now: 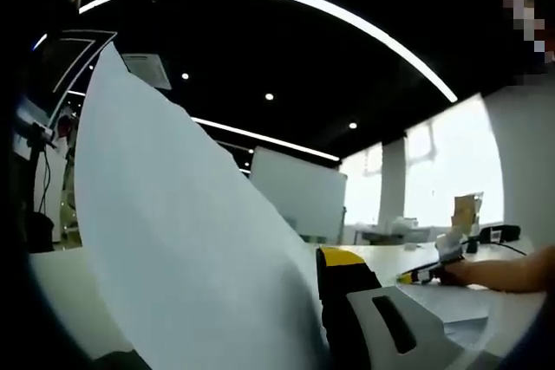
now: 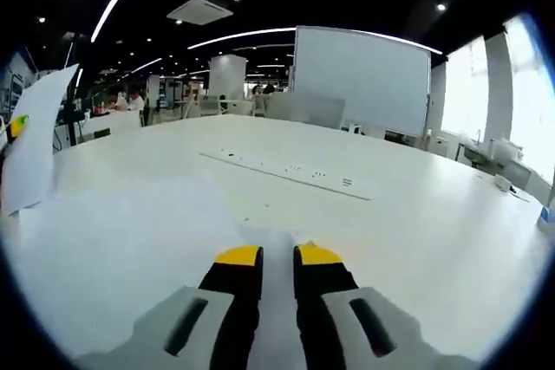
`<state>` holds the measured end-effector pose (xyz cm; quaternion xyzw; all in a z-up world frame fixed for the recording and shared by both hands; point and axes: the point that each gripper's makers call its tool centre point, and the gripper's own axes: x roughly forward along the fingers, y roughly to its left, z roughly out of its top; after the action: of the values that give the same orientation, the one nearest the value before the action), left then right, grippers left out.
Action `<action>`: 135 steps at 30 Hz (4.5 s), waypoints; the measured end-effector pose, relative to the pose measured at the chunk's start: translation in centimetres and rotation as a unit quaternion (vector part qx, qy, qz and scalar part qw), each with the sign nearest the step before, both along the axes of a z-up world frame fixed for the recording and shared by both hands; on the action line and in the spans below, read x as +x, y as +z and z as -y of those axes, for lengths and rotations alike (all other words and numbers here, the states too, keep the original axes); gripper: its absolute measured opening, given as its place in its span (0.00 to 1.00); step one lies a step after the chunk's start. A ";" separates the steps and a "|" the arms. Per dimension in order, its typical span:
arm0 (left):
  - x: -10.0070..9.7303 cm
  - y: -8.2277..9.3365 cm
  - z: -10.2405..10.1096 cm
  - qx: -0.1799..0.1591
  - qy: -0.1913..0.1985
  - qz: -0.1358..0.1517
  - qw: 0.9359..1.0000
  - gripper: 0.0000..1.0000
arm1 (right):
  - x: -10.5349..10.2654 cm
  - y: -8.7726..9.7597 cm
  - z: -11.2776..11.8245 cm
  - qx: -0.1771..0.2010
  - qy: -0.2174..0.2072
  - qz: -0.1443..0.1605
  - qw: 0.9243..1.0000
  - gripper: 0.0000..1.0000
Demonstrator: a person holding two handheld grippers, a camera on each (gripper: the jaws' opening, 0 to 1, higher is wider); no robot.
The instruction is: Organize the stack of printing papers by aligning and flattening the scattered papers on the table
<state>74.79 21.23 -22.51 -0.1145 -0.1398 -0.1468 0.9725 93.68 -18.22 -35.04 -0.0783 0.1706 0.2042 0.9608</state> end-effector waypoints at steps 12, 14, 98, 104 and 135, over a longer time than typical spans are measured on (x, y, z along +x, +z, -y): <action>0.0 0.0 -0.1 0.004 0.003 -0.001 1.000 0.21 | -0.4 0.5 0.1 -0.001 0.000 0.003 1.000 0.03; 0.0 0.0 -0.1 0.004 0.004 -0.001 1.000 0.21 | -0.5 0.6 0.1 0.000 0.001 0.003 1.000 0.02; -0.2 0.1 0.4 0.014 -0.001 0.004 1.000 0.21 | -1.0 7.1 0.4 0.054 0.011 0.094 0.994 0.00; -0.2 0.1 0.4 0.015 0.000 0.004 1.000 0.21 | -1.5 8.3 0.0 0.060 0.015 0.106 0.992 0.00; -0.1 0.0 0.5 0.018 -0.002 0.003 1.000 0.21 | -2.0 10.4 -0.2 0.078 0.016 0.126 0.989 0.00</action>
<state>74.70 20.69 -22.47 -0.0972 -0.1399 -0.1512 0.9737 91.63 -18.05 -24.65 -0.0315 0.0301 0.2207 0.9744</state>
